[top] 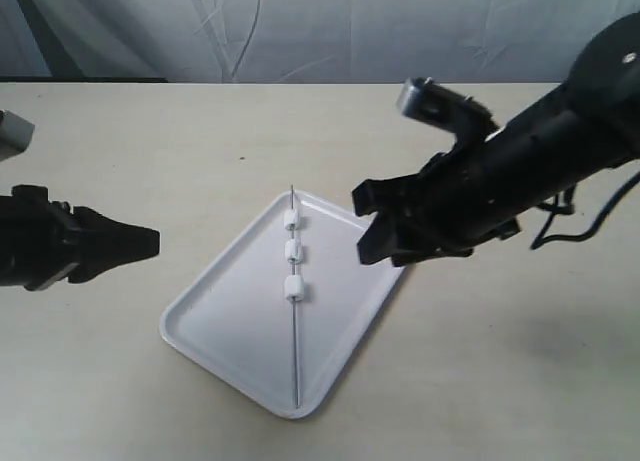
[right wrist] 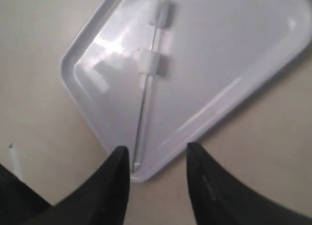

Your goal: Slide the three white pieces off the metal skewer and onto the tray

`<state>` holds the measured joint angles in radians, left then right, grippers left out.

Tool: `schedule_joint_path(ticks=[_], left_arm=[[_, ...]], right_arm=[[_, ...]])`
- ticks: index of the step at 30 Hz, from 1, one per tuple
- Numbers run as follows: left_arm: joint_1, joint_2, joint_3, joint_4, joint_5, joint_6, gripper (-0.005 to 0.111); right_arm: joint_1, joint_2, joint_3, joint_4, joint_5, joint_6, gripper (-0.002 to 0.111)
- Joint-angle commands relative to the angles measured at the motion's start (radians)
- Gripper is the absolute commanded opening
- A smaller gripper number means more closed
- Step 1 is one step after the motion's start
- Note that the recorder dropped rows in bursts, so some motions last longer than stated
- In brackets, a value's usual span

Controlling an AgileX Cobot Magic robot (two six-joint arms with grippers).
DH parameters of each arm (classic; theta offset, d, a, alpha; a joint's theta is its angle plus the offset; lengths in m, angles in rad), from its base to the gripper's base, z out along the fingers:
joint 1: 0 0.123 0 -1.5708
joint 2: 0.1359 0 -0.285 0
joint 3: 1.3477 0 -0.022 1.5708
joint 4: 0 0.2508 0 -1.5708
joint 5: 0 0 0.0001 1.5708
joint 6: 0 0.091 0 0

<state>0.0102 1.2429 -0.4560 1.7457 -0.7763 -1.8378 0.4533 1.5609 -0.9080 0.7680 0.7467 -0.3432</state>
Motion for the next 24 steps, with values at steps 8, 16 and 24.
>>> schedule_joint_path(ticks=[8,16,24], left_arm=[[-0.004,0.235,-0.015,-0.088,-0.107,0.023,0.042],[-0.004,0.317,-0.015,-0.152,-0.176,0.062,0.042],[-0.004,0.332,-0.015,-0.162,-0.194,0.07,0.042]], right_arm=[[0.152,0.303,-0.069,0.279,-0.088,-0.223,0.04],[0.16,0.368,-0.079,0.305,-0.043,-0.221,0.04],[0.19,0.401,-0.079,0.299,-0.03,-0.205,0.04]])
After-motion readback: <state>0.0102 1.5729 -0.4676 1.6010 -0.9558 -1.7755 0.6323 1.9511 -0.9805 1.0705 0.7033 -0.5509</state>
